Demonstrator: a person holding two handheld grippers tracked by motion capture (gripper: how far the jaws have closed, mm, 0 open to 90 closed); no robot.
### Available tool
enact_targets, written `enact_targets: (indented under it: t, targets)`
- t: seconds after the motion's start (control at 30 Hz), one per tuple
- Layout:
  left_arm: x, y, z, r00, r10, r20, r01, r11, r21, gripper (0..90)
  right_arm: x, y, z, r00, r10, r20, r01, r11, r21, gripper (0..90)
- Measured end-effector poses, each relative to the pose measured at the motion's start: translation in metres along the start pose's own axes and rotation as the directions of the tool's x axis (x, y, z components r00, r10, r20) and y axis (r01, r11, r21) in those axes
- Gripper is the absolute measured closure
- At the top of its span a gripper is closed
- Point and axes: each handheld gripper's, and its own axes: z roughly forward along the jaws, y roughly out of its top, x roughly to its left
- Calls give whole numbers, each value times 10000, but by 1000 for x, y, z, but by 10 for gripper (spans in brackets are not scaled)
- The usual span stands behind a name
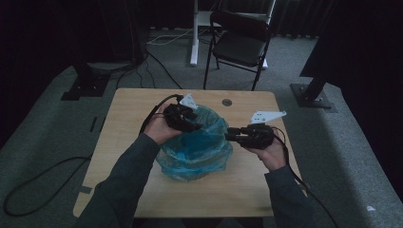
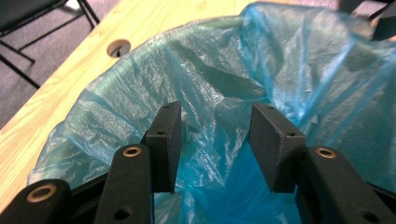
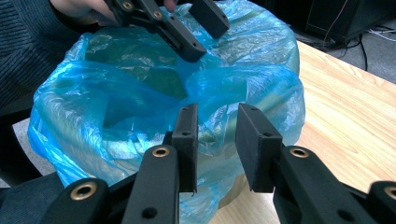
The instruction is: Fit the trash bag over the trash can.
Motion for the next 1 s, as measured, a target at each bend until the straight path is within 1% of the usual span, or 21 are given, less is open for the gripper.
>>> enact_targets:
  t: [0.13, 0.23, 0.27, 0.33, 0.5, 0.53, 0.57, 0.63, 0.67, 0.7, 0.77, 0.87, 0.97, 1.0]
  targets:
    - [2, 3, 5, 9996, 75, -259, -62, 9987, 507, 551, 0, 0, 0, 10000, -12, -7, 12, 10000, 4, 693]
    - [2, 5, 9, 9989, 242, -413, -207, 9963, 839, 552, 0, 0, 0, 10000, -14, -10, 14, 10000, 10, 693]
    - [2, 5, 9, 9989, 242, -413, -207, 9963, 839, 552, 0, 0, 0, 10000, -14, -10, 14, 10000, 10, 693]
    - [0, 8, 12, 9984, 388, -413, -346, 9946, 974, 552, 0, 0, 0, 10000, -18, -22, 18, 10000, 16, 693]
    - [-8, 15, 17, 9969, 767, -199, -743, 9919, 1026, 554, 0, 0, 0, 10000, -19, -17, 19, 10000, 43, 693]
    - [-10, 16, 20, 9961, 854, -211, -824, 9896, 1176, 555, 0, 0, 0, 10000, -21, -15, 21, 10000, 42, 693]
    - [-10, 16, 22, 9959, 877, -210, -845, 9888, 1229, 555, 0, 0, 0, 10000, -30, -8, 30, 10000, 53, 693]
    - [-10, 16, 27, 9944, 1019, -265, -966, 9832, 1550, 556, 0, 0, 0, 10000, -36, -11, 36, 10000, 68, 693]
    - [-10, 16, 28, 9942, 1038, -291, -977, 9819, 1624, 556, 0, 0, -1, 10000, -36, -9, 36, 10000, 81, 693]
    - [-10, 16, 31, 9935, 1091, -312, -1020, 9789, 1771, 556, 0, 0, -1, 10000, -43, -9, 43, 10000, 85, 693]
    - [-9, 16, 35, 9917, 1191, -487, -1068, 9731, 2042, 556, 0, 0, -1, 10000, -72, -16, 72, 9999, 111, 693]
    - [-7, 16, 38, 9905, 1260, -552, -1110, 9690, 2209, 556, 0, 0, 0, 10000, -50, -17, 50, 9999, 104, 693]
    - [-6, 17, 40, 9901, 1250, -646, -1074, 9679, 2273, 556, -1, 0, 0, 10000, -55, -22, 55, 9999, 103, 693]
    - [-7, 17, 42, 9892, 1290, -697, -1096, 9664, 2326, 556, -1, 0, 0, 10000, -61, -20, 61, 9999, 100, 693]
